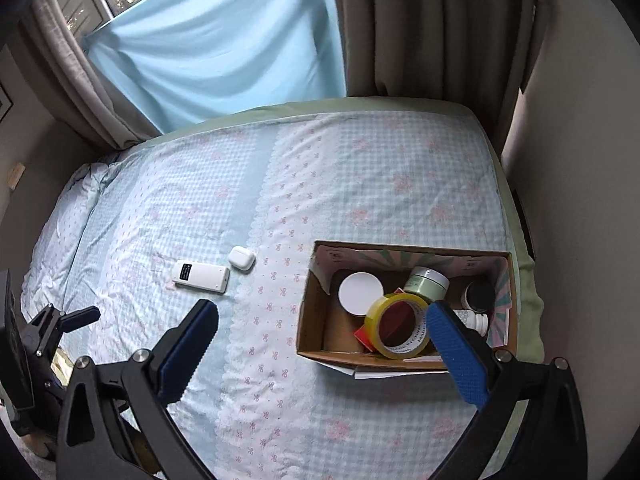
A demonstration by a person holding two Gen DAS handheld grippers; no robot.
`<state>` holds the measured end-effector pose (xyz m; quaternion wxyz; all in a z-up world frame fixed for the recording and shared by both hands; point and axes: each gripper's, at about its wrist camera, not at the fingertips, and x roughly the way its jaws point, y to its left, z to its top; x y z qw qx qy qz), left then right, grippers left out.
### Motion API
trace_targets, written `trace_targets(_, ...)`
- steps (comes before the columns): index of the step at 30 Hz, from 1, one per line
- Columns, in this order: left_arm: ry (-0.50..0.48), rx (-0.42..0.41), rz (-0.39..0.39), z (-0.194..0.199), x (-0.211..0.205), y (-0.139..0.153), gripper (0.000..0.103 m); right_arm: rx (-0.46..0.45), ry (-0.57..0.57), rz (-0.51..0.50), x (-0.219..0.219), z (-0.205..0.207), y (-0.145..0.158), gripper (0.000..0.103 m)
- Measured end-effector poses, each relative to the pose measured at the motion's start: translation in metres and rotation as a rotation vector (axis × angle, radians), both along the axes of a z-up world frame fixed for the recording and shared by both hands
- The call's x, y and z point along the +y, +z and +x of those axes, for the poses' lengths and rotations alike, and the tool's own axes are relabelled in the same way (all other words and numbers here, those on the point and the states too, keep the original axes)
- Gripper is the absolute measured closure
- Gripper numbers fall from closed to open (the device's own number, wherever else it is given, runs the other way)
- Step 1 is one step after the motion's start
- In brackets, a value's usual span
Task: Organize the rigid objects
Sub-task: 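Move both tools back toward the white remote and earbud case, then grasp the white remote with left tool while right tool grasps white earbud case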
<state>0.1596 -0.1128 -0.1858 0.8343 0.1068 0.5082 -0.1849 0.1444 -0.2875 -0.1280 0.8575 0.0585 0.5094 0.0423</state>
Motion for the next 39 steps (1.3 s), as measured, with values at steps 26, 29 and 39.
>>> trace_targets(26,-0.65,0.078,0.391,0.13,0.133,-0.14,0.0,0.147,0.365,-0.193,0.179,0.123,-0.138,0.0)
trace_targets(29,-0.772,0.072,0.449,0.141,0.119,-0.178,0.0,0.166,0.513,-0.265,0.189,0.142,-0.176,0.0)
trace_targets(39,-1.04,0.13,0.6,0.171,0.094,-0.293,0.015,0.265,0.863,-0.324,0.214,0.2,-0.287,0.019)
